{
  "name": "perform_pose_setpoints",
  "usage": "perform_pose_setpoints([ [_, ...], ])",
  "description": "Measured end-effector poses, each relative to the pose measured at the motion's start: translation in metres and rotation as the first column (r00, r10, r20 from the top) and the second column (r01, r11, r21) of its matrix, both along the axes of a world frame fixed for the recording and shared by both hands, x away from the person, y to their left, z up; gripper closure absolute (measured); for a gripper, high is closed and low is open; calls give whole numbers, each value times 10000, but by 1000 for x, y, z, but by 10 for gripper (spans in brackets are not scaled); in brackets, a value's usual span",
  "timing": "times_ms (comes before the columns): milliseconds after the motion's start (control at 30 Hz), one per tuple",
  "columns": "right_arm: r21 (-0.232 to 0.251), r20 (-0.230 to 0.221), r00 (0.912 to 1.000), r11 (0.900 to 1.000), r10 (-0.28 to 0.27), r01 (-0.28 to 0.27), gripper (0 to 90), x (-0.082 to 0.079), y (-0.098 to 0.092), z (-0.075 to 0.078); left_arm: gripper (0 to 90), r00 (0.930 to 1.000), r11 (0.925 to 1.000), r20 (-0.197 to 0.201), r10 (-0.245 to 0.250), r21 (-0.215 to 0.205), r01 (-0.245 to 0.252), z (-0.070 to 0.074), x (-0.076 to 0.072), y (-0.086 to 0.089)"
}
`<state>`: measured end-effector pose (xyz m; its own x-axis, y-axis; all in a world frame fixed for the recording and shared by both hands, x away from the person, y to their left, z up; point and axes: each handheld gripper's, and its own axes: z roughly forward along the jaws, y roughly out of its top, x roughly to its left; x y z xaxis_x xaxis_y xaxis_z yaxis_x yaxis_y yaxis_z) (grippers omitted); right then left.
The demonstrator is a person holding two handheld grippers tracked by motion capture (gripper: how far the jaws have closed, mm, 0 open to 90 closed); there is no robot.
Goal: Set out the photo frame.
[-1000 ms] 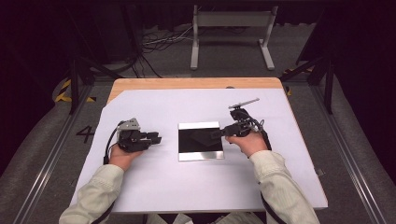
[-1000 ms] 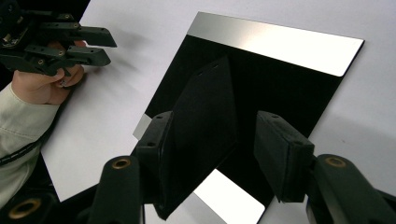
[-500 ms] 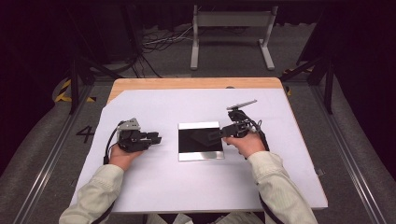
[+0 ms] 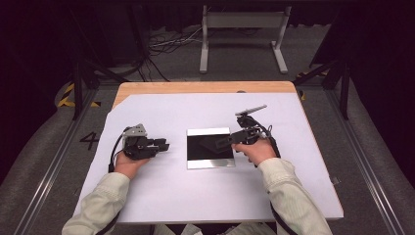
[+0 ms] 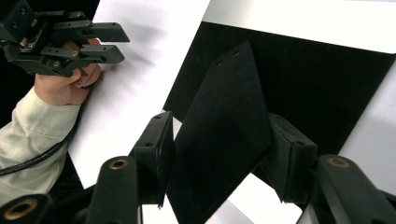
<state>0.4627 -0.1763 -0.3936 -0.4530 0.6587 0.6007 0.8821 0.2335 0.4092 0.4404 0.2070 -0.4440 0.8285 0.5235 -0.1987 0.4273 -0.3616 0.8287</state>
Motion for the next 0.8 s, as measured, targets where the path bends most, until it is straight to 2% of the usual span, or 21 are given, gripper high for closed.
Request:
perform_pose_setpoints([
  [167,29,-155,9999,10000,67,-67,460,1,2,-2,668,10000,10000,22,-30,19,30,0,0,0],
  [300,-137,-157,9998,9998,113,-115,495,0,2,-1,667,10000,10000,12,-27,24,27,0,0,0],
  [800,91,-690,9973,9997,248,-242,500,0,3,-4,668,10000,10000,-13,-42,39,42,0,0,0],
])
